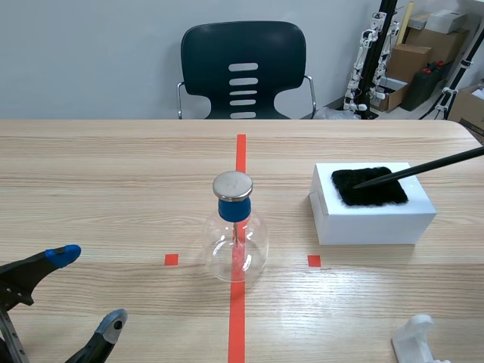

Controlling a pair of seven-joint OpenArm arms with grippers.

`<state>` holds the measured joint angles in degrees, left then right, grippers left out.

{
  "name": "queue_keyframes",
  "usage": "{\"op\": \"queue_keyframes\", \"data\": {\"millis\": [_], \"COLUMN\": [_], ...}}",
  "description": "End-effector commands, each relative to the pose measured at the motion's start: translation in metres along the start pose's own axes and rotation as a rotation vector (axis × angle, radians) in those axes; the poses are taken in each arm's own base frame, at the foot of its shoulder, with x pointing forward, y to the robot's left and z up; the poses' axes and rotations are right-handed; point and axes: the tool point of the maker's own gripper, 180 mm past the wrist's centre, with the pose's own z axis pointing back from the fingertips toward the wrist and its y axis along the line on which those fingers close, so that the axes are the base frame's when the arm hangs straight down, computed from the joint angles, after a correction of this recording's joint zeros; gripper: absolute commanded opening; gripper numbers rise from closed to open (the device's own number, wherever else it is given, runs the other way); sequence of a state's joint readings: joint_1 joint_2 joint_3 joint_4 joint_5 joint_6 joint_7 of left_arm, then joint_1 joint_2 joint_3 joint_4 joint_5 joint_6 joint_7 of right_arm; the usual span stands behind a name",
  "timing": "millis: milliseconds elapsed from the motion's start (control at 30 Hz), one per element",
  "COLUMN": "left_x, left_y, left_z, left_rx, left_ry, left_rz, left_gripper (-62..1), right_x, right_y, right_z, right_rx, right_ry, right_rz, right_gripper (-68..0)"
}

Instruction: Do the electroscope experiment. rub the rod on the fur

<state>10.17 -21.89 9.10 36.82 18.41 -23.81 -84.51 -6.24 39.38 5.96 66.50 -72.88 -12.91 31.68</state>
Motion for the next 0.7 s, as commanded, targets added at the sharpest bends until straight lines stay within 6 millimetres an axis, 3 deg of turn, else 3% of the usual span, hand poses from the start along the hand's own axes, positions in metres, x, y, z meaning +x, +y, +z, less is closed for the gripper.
{"op": "queue_keyframes", "data": {"millis": [0,200,533,667], "left_x": [0.004,0.004,0.004,0.004], "left_y": [0.0,0.0,0.0,0.0], "left_z": [-0.001,-0.001,-0.001,-0.001], "left_rx": [0.006,0.006,0.006,0.006], "left_ry": [-0.026,-0.026,-0.026,-0.026], "left_rz": [0.0,0.0,0.0,0.0], "left_gripper": [1.4,1.4,1.4,1.4], "right_x": [-0.02,-0.044,-0.005,-0.006], "right_y": [-0.015,-0.007,-0.005,-0.005], "right_z": [0.002,0.009,0.001,0.0], "right_rx": [-0.03,0.0,-0.023,-0.027], "right_ry": [0.053,0.113,-0.007,0.012], "right_rz": [0.042,0.037,0.007,-0.008], "right_gripper": [-66.2,-66.2,-66.2,-66.2]}}
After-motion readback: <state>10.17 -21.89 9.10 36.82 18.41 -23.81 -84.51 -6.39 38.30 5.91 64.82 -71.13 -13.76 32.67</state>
